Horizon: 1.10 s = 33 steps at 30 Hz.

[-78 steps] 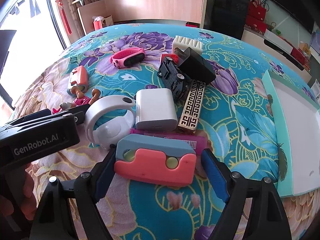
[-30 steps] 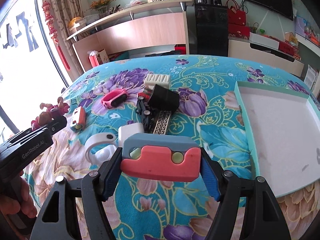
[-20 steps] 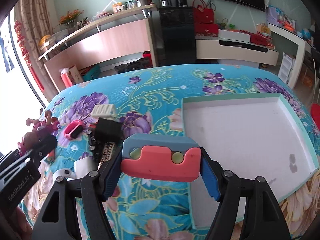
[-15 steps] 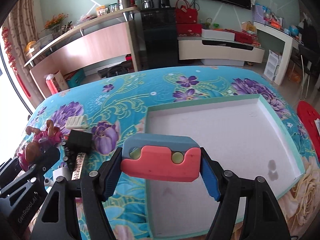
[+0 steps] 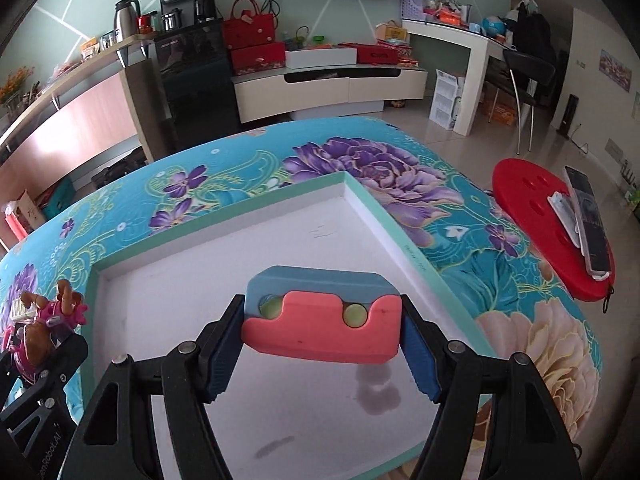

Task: Organize rigid objects
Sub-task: 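Carry the phone stand and toy figure into the teal tray and open both grippers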

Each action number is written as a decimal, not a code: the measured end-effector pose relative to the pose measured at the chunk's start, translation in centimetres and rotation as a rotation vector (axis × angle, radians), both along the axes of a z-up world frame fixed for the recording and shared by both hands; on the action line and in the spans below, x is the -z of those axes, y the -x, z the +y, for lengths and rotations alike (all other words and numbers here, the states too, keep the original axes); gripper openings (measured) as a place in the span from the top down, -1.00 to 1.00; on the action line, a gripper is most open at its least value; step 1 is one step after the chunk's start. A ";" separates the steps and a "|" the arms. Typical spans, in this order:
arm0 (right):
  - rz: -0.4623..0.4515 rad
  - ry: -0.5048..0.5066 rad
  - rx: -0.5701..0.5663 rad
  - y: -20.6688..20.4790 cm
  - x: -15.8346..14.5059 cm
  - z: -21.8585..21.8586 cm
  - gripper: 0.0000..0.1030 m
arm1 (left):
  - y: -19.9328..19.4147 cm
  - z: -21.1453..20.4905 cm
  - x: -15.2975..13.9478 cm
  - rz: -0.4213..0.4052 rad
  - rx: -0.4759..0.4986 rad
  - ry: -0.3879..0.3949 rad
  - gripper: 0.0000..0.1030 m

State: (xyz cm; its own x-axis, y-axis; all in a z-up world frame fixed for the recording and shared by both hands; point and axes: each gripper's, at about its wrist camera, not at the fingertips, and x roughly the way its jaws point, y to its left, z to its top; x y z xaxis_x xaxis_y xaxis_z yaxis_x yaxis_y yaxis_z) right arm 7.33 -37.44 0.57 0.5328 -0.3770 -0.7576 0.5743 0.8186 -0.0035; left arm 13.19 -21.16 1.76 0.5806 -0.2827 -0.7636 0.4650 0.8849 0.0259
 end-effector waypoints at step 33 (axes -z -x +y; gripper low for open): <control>0.038 -0.091 -0.003 -0.1 2.4 -2.0 -0.46 | -1.6 -3.5 2.9 0.061 -0.014 -0.059 -0.31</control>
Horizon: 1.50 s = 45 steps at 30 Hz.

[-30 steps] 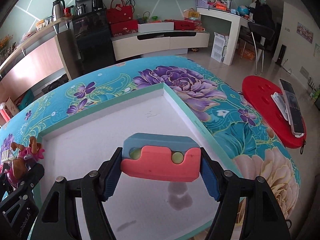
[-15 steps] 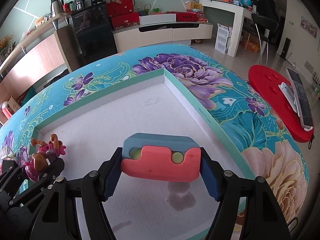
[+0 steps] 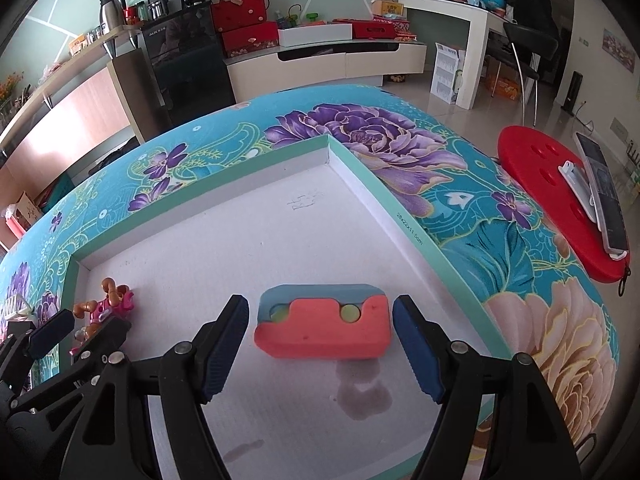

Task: Organize rigid objects
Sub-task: 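Carry the phone stand and toy figure into the teal tray and open both grippers, then move both grippers back over the remaining objects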

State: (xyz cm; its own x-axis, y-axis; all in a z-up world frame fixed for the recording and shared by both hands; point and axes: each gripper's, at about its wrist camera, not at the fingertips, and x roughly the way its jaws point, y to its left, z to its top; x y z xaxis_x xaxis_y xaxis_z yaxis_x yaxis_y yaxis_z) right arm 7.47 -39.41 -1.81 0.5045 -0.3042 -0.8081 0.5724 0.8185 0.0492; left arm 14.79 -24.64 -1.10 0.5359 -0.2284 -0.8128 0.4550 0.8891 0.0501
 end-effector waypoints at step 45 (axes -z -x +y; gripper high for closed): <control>-0.105 -0.009 -0.435 -3.2 -5.2 15.0 -0.68 | 2.1 22.5 -5.7 -0.215 -0.488 0.100 -1.00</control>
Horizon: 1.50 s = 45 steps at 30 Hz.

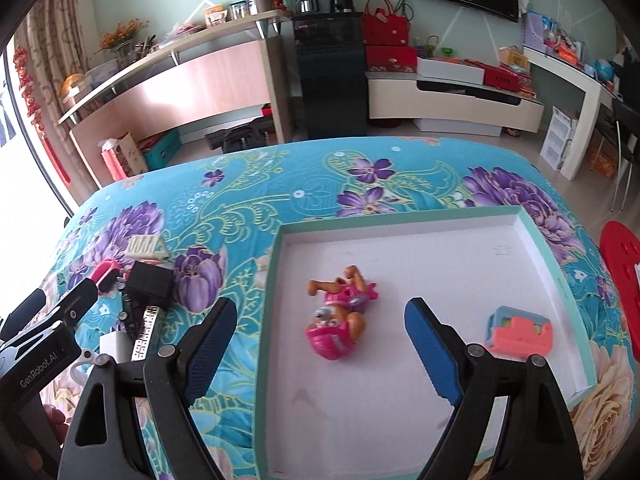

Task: Organize rigid objects
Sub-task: 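Move both grippers back over the remaining objects, then grasp the white smart band with the left gripper while the right gripper grasps the magenta lighter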

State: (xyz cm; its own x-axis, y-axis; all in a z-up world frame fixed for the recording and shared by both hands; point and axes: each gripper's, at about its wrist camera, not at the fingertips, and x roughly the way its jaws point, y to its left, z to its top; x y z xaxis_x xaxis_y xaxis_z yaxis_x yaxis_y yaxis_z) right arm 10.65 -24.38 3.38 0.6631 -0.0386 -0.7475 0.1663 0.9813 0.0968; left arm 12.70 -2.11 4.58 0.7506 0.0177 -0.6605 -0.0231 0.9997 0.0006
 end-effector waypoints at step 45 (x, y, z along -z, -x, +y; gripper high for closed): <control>0.140 0.012 -0.237 -1.3 4.4 10.9 -0.68 | 0.8 8.5 8.1 0.318 -0.092 0.334 -0.90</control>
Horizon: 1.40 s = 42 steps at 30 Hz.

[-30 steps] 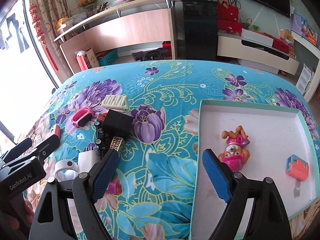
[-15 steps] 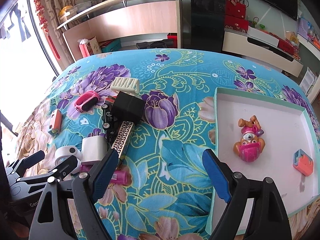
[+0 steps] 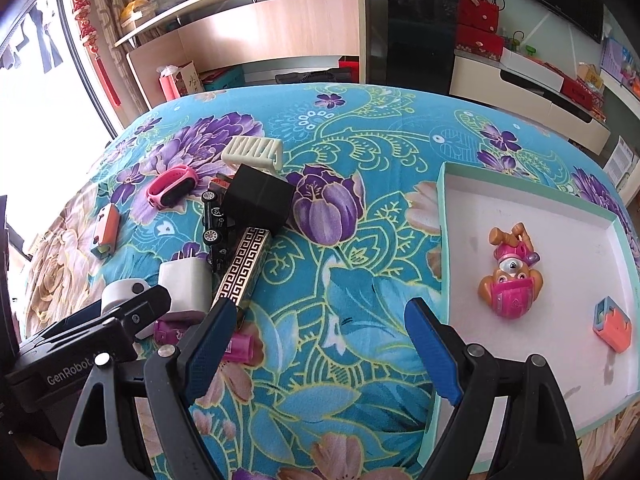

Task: Organize rigid objects
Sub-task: 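Grasp the white smart band with the left gripper while the right gripper grasps the magenta lighter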

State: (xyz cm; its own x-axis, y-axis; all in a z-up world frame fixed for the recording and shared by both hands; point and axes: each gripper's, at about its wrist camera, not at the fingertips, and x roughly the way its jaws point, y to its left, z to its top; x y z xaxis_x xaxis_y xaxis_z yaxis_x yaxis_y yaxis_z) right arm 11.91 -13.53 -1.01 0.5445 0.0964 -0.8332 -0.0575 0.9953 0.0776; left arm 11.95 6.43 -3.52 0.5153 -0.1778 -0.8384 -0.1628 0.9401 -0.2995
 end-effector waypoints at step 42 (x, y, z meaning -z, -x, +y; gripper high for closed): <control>0.111 -0.070 -0.164 0.1 2.3 6.9 -0.68 | 1.5 5.8 -2.2 -0.061 -0.148 -0.053 -0.27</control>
